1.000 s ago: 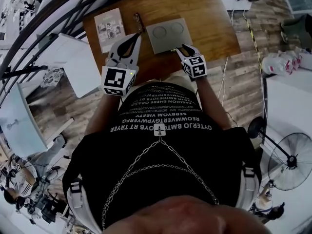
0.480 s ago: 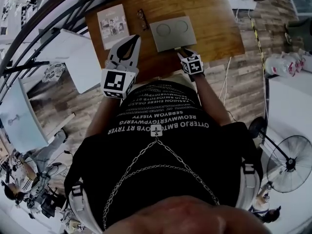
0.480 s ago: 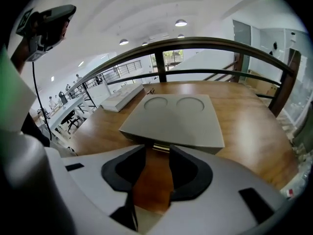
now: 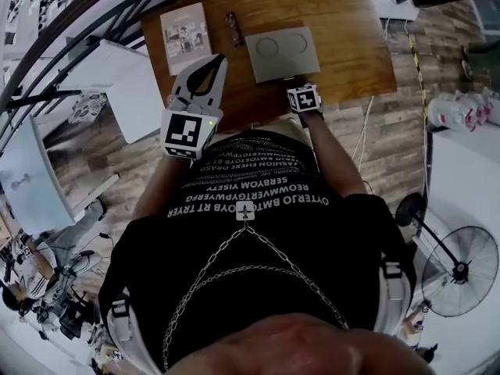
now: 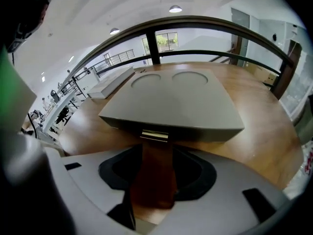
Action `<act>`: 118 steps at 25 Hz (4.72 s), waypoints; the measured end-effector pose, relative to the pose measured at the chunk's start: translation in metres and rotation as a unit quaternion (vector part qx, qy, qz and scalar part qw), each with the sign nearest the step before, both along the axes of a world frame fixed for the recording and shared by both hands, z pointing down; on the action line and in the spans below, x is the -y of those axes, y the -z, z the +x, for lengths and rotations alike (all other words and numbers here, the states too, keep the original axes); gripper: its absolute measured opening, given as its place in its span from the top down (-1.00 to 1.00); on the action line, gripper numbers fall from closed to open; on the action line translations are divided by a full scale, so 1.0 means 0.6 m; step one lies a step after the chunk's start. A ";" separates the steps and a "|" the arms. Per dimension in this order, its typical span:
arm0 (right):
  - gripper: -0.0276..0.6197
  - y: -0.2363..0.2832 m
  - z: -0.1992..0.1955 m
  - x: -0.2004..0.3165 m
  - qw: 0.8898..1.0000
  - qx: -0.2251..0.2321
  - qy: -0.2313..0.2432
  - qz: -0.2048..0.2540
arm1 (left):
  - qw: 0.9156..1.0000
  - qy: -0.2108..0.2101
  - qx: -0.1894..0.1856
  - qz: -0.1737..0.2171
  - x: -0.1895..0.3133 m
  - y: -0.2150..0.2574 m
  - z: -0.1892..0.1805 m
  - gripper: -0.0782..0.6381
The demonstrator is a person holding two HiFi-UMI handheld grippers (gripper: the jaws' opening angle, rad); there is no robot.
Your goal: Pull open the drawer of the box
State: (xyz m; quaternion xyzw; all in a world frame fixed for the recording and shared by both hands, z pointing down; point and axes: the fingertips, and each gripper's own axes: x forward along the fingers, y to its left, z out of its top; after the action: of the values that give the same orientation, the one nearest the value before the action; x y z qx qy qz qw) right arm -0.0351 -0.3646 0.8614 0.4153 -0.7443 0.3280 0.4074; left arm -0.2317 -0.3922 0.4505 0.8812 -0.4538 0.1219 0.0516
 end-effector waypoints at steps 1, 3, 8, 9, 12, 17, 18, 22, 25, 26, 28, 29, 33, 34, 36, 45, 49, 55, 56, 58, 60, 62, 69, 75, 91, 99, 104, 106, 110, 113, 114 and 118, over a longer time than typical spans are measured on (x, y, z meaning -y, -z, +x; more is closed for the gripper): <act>0.31 -0.006 0.000 0.002 1.000 0.001 -0.006 -0.003 | 1.000 0.000 0.000 0.000 0.001 0.001 0.000 0.77; 0.35 -0.010 0.003 0.005 1.000 0.002 -0.022 -0.005 | 1.000 0.001 0.001 -0.001 0.001 0.001 -0.003 0.77; 0.27 -0.003 -0.005 0.012 0.999 0.008 -0.035 0.000 | 1.000 0.002 0.005 -0.008 -0.003 -0.011 -0.010 0.77; 0.24 -0.001 -0.009 0.012 0.999 0.012 -0.036 0.000 | 1.000 0.001 0.005 -0.010 -0.006 -0.014 -0.010 0.77; 0.22 0.002 -0.015 0.017 0.999 0.014 -0.043 -0.004 | 1.000 0.000 0.006 -0.015 -0.012 -0.020 -0.010 0.77; 0.28 0.004 -0.012 0.020 0.999 0.002 -0.051 -0.017 | 1.000 0.000 0.006 -0.014 -0.014 -0.018 -0.009 0.77; 0.28 0.004 -0.014 0.020 0.999 0.003 -0.049 -0.016 | 1.000 0.001 0.006 -0.014 -0.015 -0.019 -0.008 0.77; 0.39 0.005 -0.017 0.015 0.999 0.003 -0.046 -0.012 | 1.000 -0.002 0.006 -0.017 -0.023 -0.023 -0.002 0.77; 0.39 0.006 -0.017 0.014 0.999 0.002 -0.043 -0.009 | 1.000 -0.005 0.007 -0.018 -0.028 -0.025 0.002 0.77; 0.40 0.006 -0.017 0.015 0.999 0.001 -0.041 -0.008 | 1.000 -0.005 0.007 -0.017 -0.028 -0.025 0.001 0.77; 0.40 0.007 -0.017 0.014 0.999 0.000 -0.039 -0.007 | 1.000 -0.004 0.007 -0.017 -0.028 -0.025 0.001 0.77; 0.40 0.007 -0.016 0.013 0.999 0.000 -0.038 -0.008 | 1.000 -0.004 0.007 -0.017 -0.027 -0.025 0.001 0.77; 0.40 0.007 -0.010 0.003 0.999 -0.003 -0.035 -0.013 | 1.000 -0.002 0.005 -0.018 -0.028 -0.027 -0.001 0.77; 0.40 0.007 -0.010 -0.001 0.999 -0.003 -0.034 -0.014 | 1.000 -0.003 0.004 -0.018 -0.030 -0.026 -0.001 0.77; 0.40 0.008 -0.010 -0.007 0.999 -0.004 -0.033 -0.017 | 1.000 -0.005 0.003 -0.017 -0.033 -0.025 0.001 0.77; 0.41 0.013 -0.008 -0.029 0.999 -0.003 -0.030 -0.020 | 1.000 -0.015 -0.001 -0.013 -0.042 -0.020 0.011 0.77; 0.41 0.015 -0.003 -0.041 0.999 -0.003 -0.027 -0.022 | 1.000 -0.018 -0.004 -0.010 -0.049 -0.018 0.020 0.77; 0.41 0.020 -0.002 -0.055 0.999 -0.004 -0.029 -0.024 | 1.000 -0.022 -0.008 -0.005 -0.059 -0.011 0.021 0.77; 0.41 0.020 -0.001 -0.058 0.999 -0.004 -0.029 -0.024 | 1.000 -0.022 -0.009 -0.003 -0.061 -0.010 0.021 0.77; 0.41 0.018 0.001 -0.063 0.999 -0.005 -0.029 -0.025 | 1.000 -0.023 -0.009 -0.001 -0.064 -0.009 0.022 0.77; 0.41 0.017 0.004 -0.071 0.999 -0.005 -0.029 -0.026 | 1.000 -0.022 -0.010 0.000 -0.068 -0.010 0.024 0.77; 0.41 0.017 0.007 -0.078 0.999 -0.004 -0.029 -0.025 | 1.000 -0.021 -0.011 0.001 -0.073 -0.012 0.026 0.77; 0.41 0.022 0.017 -0.100 0.999 -0.002 -0.022 -0.029 | 1.000 -0.018 -0.010 0.006 -0.097 -0.002 0.046 0.77; 0.41 0.026 0.023 -0.125 0.999 0.005 -0.014 -0.040 | 1.000 0.004 -0.013 0.010 -0.127 0.011 0.054 0.77; 0.41 0.035 0.044 -0.171 0.999 0.009 0.000 -0.039 | 0.998 0.062 -0.011 0.003 -0.230 0.015 0.075 0.77; 0.41 0.031 0.050 -0.206 0.999 0.016 0.002 -0.041 | 0.997 0.076 -0.004 -0.016 -0.277 -0.011 0.082 0.77; 0.41 0.028 0.061 -0.216 0.999 0.019 0.007 -0.037 | 0.997 0.075 -0.001 -0.018 -0.288 -0.012 0.105 0.77; 0.41 0.025 0.068 -0.219 0.999 0.017 0.007 -0.035 | 0.997 0.071 -0.001 -0.017 -0.291 -0.009 0.114 0.77; 0.41 0.012 0.068 -0.228 0.999 0.017 0.012 -0.032 | 0.997 0.067 0.009 -0.024 -0.295 -0.016 0.117 0.77; 0.36 0.013 0.078 -0.233 0.999 0.024 0.015 -0.028 | 0.998 0.061 0.017 -0.027 -0.292 -0.025 0.129 0.77; 0.31 0.018 0.082 -0.232 0.999 0.026 0.013 -0.023 | 0.998 0.058 0.018 -0.027 -0.290 -0.026 0.133 0.77; 0.26 0.060 0.100 -0.227 0.999 0.048 -0.004 0.007 | 0.998 0.053 0.017 -0.023 -0.280 -0.019 0.143 0.77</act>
State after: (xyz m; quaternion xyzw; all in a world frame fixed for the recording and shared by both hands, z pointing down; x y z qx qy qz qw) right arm 0.0250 -0.2286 0.8252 0.4051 -0.7633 0.3442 0.3671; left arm -0.1456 -0.2242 0.4621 0.8523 -0.4979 0.1444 0.0701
